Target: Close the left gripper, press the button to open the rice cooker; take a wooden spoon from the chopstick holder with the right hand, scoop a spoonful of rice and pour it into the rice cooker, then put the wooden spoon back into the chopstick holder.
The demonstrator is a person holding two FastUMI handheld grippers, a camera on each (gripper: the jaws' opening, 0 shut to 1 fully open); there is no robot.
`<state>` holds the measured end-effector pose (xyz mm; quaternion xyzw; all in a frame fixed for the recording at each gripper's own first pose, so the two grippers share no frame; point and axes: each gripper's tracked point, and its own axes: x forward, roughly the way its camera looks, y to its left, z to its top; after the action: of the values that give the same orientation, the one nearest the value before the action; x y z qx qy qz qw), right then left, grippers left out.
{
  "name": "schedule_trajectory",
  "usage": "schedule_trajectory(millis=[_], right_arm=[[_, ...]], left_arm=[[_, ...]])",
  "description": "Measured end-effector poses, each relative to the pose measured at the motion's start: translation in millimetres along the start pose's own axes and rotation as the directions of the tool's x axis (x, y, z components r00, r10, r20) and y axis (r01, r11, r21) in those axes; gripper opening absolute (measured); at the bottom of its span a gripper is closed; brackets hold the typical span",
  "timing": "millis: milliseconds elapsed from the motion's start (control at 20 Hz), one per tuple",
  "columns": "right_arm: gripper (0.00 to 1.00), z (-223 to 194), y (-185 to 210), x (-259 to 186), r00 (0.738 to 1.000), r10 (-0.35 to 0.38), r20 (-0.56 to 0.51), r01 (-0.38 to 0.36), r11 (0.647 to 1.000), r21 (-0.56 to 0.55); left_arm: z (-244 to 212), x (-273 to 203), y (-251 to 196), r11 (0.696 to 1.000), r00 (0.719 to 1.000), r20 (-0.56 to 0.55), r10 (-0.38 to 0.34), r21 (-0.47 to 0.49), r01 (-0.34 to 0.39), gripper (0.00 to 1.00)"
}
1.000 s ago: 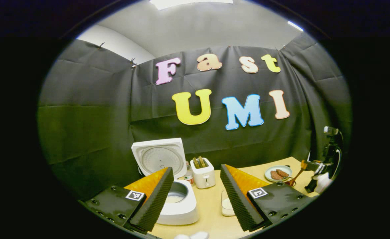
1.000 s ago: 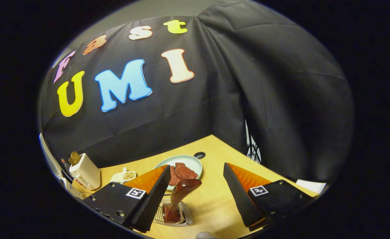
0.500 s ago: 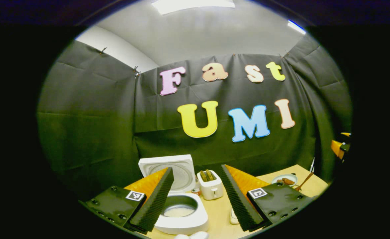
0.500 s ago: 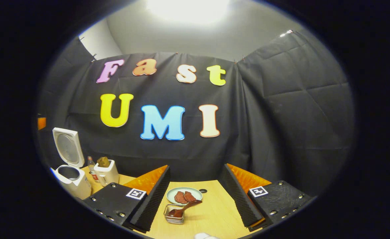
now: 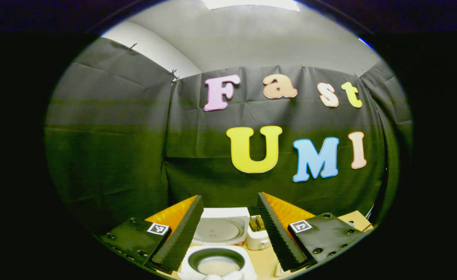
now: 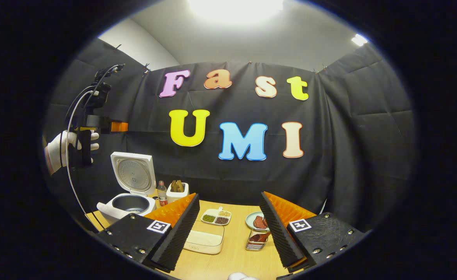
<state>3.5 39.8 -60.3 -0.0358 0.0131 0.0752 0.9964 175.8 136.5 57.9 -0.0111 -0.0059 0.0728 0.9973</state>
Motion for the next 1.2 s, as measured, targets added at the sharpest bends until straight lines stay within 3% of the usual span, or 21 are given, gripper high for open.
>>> schedule_trajectory(millis=[300, 450, 650, 900, 950, 1050, 1200], right_arm=[[0.95, -8.3, -7.6, 4.2, 0.998, -0.024, -0.058, 0.024, 1.0, 0.007], [0.95, -15.3, -5.7, 5.3, 0.996, -0.017, -0.088, 0.017, 1.0, -0.001], [0.95, -19.7, -4.1, 8.4, 0.994, -0.004, -0.111, 0.004, 1.0, 0.003], [0.95, -32.1, -6.3, 9.6, 0.99, 0.006, -0.144, -0.001, 0.999, 0.034], [0.95, -36.6, -6.8, 9.8, 0.988, 0.009, -0.154, -0.002, 0.999, 0.044], [0.95, -40.5, -6.0, 12.0, 0.986, 0.018, -0.168, -0.006, 0.998, 0.066], [0.95, -42.4, -4.0, 14.8, 0.984, 0.038, -0.176, -0.021, 0.995, 0.1]], left_arm=[[-0.8, 111.4, 21.7, 1.0, 0.997, -0.069, 0.028, 0.002, -0.028, 0.98], [-24.9, 166.9, 14.8, 1.0, 0.987, -0.157, 0.017, 0.019, -0.014, 0.98], [-99.4, 219.7, 20.2, 0.999, 0.937, -0.348, 0.042, 0.024, -0.036, 0.99], [-179.3, 231.0, 42.0, 0.994, 0.839, -0.539, 0.075, -0.027, -0.106, 0.98], [-175.4, 232.4, 43.5, 0.995, 0.848, -0.524, 0.079, -0.008, -0.098, 1.0], [-181.8, 225.2, 43.2, 0.997, 0.838, -0.539, 0.08, 0.028, -0.078, 0.94], [-184.7, 221.7, 43.7, 0.997, 0.83, -0.553, 0.074, 0.014, -0.08, 0.95]])
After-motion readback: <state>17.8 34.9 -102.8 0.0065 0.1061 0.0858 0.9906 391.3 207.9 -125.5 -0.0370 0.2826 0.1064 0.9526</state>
